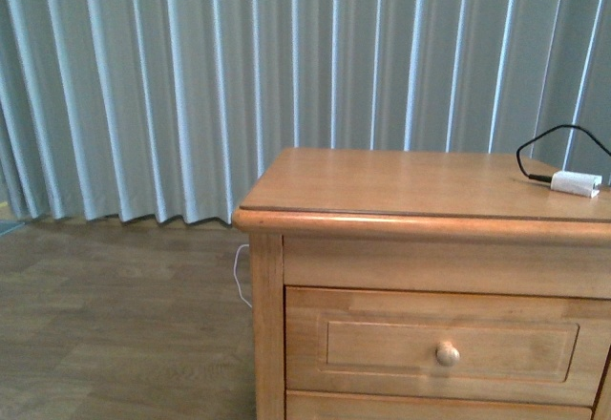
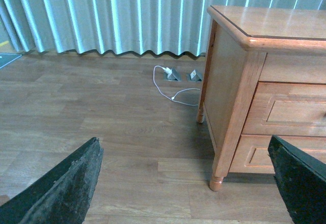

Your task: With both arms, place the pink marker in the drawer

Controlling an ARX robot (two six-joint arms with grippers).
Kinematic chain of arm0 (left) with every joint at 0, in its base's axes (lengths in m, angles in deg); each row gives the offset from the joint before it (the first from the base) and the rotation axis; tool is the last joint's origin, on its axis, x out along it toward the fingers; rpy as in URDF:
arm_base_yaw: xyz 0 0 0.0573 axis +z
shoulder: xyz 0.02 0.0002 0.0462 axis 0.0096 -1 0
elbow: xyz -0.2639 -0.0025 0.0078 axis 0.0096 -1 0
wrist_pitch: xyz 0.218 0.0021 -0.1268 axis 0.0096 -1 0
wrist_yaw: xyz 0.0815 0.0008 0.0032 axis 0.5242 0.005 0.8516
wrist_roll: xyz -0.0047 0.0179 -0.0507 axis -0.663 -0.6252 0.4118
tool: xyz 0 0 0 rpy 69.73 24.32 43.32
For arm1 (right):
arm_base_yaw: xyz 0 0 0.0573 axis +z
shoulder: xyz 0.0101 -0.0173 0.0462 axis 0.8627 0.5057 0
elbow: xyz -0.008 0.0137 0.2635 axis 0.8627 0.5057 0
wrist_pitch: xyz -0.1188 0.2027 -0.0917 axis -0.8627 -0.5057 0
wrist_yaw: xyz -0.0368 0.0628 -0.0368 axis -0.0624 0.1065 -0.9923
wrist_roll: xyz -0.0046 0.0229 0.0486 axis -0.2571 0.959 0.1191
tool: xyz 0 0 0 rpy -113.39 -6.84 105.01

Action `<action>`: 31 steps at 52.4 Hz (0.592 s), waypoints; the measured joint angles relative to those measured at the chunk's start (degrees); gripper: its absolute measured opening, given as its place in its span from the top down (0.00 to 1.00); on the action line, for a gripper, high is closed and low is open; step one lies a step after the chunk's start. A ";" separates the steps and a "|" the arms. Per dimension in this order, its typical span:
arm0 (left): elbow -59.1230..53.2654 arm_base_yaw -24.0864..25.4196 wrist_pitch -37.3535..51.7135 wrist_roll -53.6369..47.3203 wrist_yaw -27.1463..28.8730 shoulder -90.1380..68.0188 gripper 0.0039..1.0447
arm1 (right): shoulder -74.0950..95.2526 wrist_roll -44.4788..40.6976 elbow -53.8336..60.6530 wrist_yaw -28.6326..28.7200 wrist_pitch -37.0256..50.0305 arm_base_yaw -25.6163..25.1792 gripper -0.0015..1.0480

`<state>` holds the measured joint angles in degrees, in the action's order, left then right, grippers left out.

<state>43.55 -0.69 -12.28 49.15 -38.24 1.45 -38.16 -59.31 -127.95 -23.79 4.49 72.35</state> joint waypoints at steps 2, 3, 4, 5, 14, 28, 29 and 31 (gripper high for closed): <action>0.00 0.00 0.00 0.00 0.00 0.00 0.06 | 0.42 -0.02 0.13 -0.02 -0.04 0.00 0.09; 0.00 0.00 0.00 0.00 0.00 0.00 0.06 | 0.57 -0.02 0.24 0.00 -0.09 0.00 0.09; 0.00 0.00 0.00 0.00 0.00 0.00 0.06 | 0.50 -0.26 0.70 -0.57 0.72 0.09 0.09; 0.00 0.00 0.00 0.00 0.00 0.00 0.06 | -0.15 -1.29 2.93 -2.32 5.73 0.11 0.14; 0.00 0.00 -0.02 0.00 0.00 0.00 0.06 | -7.85 -4.57 17.79 -1.11 27.26 -2.93 0.47; 0.00 0.00 -0.02 0.00 0.00 0.00 0.06 | -14.14 -5.16 27.67 2.45 29.66 -6.49 0.93; 0.00 0.00 -0.02 0.00 0.00 0.00 0.06 | -14.67 -5.16 28.24 2.71 29.75 -6.75 0.96; 0.00 0.00 -0.02 0.00 0.00 0.00 0.06 | -15.69 -5.31 29.31 3.98 29.81 -7.67 0.99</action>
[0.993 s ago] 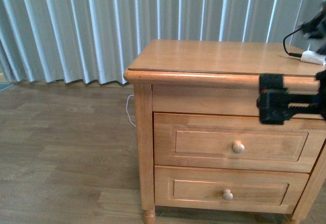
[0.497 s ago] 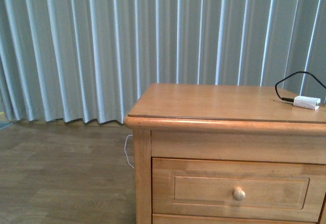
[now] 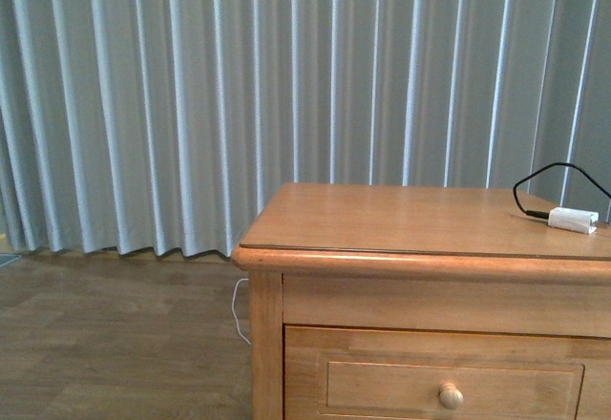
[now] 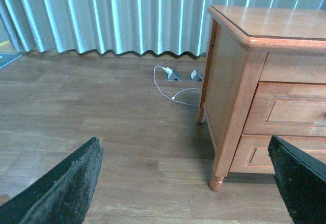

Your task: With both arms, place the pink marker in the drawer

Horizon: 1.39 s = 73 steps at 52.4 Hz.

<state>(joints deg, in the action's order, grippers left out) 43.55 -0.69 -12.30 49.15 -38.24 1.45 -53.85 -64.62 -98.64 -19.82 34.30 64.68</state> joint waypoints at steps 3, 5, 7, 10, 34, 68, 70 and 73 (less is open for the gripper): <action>0.00 0.00 0.00 0.00 0.00 0.00 0.06 | -1.38 -0.02 1.51 3.78 0.00 -2.91 0.99; 0.00 0.00 0.00 0.00 0.00 0.00 0.06 | -2.29 -0.02 2.43 4.04 0.00 -4.11 0.99; 0.00 0.00 0.00 0.00 0.02 0.00 0.06 | -3.19 0.00 3.23 4.02 0.00 -4.70 0.99; 0.00 0.00 0.00 0.00 0.00 0.00 0.06 | -4.61 0.00 4.44 4.28 -0.09 -4.83 0.99; 0.00 0.00 0.00 0.00 0.00 0.00 0.06 | -14.78 0.00 9.79 4.31 -4.79 -4.94 0.99; 0.00 0.00 0.00 0.00 0.02 0.00 0.06 | -32.37 -0.07 12.41 4.46 -19.30 -4.94 0.99; 0.00 0.00 0.00 -0.02 0.02 0.00 0.06 | -32.41 -0.04 12.41 4.46 -19.45 -4.94 0.99; 0.00 0.00 0.00 0.00 0.02 0.00 0.06 | -32.39 -0.04 12.41 4.46 -19.56 -4.94 0.99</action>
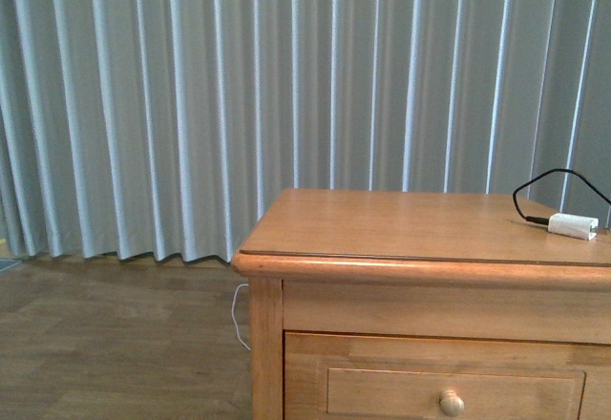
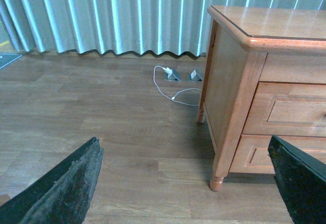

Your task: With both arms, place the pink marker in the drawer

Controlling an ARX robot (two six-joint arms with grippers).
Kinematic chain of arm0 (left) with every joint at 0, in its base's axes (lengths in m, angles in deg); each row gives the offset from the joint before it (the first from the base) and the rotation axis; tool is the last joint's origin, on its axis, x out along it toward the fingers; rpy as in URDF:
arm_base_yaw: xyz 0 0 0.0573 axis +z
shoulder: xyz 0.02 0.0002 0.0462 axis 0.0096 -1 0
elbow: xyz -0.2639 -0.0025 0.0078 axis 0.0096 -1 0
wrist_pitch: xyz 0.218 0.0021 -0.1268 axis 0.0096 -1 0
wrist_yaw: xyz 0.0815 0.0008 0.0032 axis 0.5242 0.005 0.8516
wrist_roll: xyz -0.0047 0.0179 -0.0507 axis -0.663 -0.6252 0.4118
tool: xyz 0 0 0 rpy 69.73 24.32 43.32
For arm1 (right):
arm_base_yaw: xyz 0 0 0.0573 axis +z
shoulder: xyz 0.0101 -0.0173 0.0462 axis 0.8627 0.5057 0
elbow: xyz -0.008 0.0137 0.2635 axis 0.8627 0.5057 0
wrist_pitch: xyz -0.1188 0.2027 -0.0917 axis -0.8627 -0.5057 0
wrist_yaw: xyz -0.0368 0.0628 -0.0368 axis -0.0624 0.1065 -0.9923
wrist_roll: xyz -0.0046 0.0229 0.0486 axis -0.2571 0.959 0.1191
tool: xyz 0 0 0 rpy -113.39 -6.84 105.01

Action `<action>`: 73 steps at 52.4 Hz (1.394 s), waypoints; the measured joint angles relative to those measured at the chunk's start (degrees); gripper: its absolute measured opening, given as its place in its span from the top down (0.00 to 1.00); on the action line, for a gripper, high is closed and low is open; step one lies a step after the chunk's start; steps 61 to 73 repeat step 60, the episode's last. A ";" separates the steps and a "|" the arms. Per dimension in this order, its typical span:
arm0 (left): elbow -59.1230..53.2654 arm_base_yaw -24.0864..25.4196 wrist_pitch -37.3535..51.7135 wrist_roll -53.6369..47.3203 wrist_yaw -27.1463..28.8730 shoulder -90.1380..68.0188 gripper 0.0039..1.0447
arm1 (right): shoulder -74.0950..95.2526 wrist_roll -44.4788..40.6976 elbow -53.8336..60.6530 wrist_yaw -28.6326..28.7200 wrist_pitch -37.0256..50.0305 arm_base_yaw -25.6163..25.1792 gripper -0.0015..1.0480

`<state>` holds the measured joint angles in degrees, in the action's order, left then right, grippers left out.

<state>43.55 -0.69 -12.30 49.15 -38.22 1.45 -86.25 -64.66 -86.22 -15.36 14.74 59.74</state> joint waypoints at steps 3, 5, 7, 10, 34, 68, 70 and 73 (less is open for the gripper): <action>0.00 0.00 0.00 0.00 0.00 0.00 0.06 | -0.02 0.00 0.00 0.02 0.00 0.00 0.99; 0.00 0.00 0.00 -0.02 0.00 0.00 0.06 | -0.09 -0.04 0.00 0.00 0.00 0.00 0.95; 0.00 0.00 0.00 0.00 0.00 0.00 0.06 | -0.09 -0.04 0.00 0.00 -0.02 0.00 0.87; 0.00 0.00 0.00 -0.02 0.00 0.00 0.06 | -0.09 -0.04 0.00 0.02 -0.02 0.00 0.77; 0.00 0.00 0.00 0.00 0.00 0.00 0.06 | -0.09 -0.02 0.00 0.00 -0.02 0.00 0.09; 0.00 0.00 0.00 -0.02 0.00 0.00 0.06 | -0.09 -0.02 0.00 0.00 -0.02 0.00 0.09; 0.00 0.00 0.00 -0.02 0.00 0.00 0.06 | -0.09 -0.02 0.00 0.00 -0.02 0.00 0.09; 0.00 0.00 0.00 -0.02 0.00 0.00 0.06 | -0.09 -0.02 0.00 0.00 -0.02 0.00 0.09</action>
